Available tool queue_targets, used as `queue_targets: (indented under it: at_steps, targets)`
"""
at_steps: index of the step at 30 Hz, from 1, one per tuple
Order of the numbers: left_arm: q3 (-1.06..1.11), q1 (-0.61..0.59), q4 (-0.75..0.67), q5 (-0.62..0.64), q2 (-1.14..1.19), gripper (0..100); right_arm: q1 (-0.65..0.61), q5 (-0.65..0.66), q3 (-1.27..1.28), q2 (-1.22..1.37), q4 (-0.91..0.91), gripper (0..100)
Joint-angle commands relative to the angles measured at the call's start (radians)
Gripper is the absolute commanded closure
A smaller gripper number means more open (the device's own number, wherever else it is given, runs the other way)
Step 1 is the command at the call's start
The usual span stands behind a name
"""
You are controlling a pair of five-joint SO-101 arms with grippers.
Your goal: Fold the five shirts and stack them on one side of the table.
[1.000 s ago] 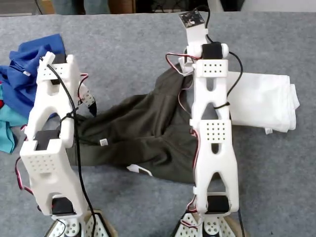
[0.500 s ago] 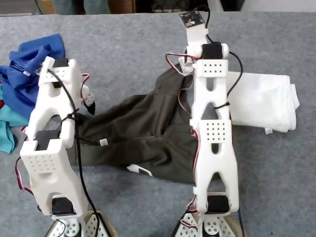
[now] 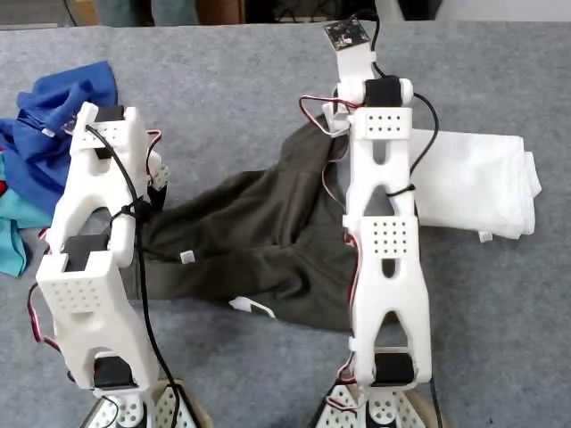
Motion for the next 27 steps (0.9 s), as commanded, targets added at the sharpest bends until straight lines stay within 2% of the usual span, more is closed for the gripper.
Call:
queue_targets:
  at_steps: [1,11,18,24,27]
  targets:
    - [-0.007,0.008,0.0,0.008,-0.02,90,-0.014,0.006,-0.036,-0.008,-0.018,98.5]
    - [-0.044,0.004,0.002,0.002,-0.021,94,-0.014,0.006,-0.036,-0.008,-0.018,98.5]
    - [-0.105,0.012,0.0,-0.08,-0.021,97,-0.014,0.006,-0.036,-0.008,-0.018,98.5]
    - [-0.216,0.01,0.005,-0.258,-0.021,97,-0.015,0.006,-0.039,-0.008,-0.02,98.5]
    - [-0.335,0.004,0.084,-0.325,-0.021,97,-0.015,-0.003,-0.042,-0.018,-0.021,98.5]
